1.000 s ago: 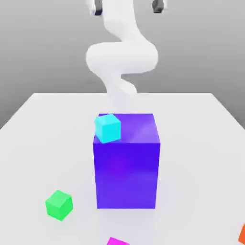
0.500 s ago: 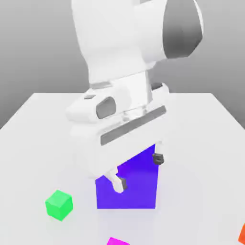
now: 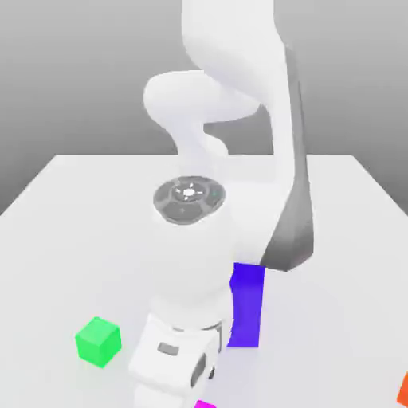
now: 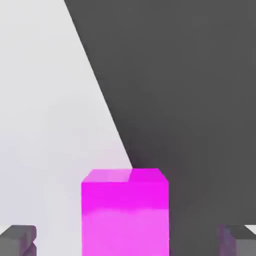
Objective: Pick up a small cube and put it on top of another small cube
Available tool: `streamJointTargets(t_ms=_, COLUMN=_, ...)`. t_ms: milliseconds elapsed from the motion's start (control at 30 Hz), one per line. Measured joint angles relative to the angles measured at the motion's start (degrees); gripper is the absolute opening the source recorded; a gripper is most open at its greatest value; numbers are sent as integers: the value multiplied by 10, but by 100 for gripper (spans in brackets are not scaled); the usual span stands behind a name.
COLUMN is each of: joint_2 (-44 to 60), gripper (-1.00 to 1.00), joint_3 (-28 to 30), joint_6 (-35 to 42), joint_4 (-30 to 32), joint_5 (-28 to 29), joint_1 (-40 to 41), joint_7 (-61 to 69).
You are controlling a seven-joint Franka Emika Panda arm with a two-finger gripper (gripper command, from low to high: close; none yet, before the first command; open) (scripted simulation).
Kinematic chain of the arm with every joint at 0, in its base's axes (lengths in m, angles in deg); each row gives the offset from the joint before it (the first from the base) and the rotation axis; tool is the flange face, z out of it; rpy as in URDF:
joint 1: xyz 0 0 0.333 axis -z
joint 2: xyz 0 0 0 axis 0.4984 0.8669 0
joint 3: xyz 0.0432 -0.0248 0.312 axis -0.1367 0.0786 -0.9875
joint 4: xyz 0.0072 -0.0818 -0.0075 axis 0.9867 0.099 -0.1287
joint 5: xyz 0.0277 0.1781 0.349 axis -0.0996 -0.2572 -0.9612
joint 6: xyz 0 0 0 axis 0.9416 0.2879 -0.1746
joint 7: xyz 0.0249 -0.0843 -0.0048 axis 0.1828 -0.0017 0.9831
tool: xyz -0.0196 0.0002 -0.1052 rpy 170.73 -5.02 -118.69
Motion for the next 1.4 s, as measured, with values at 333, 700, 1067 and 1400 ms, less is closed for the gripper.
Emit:
streamJointTargets(t_ms=333, joint_2=-51, gripper=-100, joint_3=23, joint_6=39, joint_4=13, joint_5=28, joint_1=-17, joint_7=-19)
streamJointTargets(t_ms=700, joint_2=-174, gripper=-100, joint_3=124, joint_6=104, joint_4=45, joint_5=122, joint_1=-67, joint_7=-226)
streamJointTargets(t_ms=1067, joint_2=-266, gripper=-100, joint_3=187, joint_6=136, joint_4=79, joint_5=206, joint_1=-69, joint_7=-441)
streamJointTargets(t_ms=1400, joint_2=-321, gripper=-100, joint_3=203, joint_6=144, joint_4=117, joint_5=250, joint_1=-31, joint_7=-611)
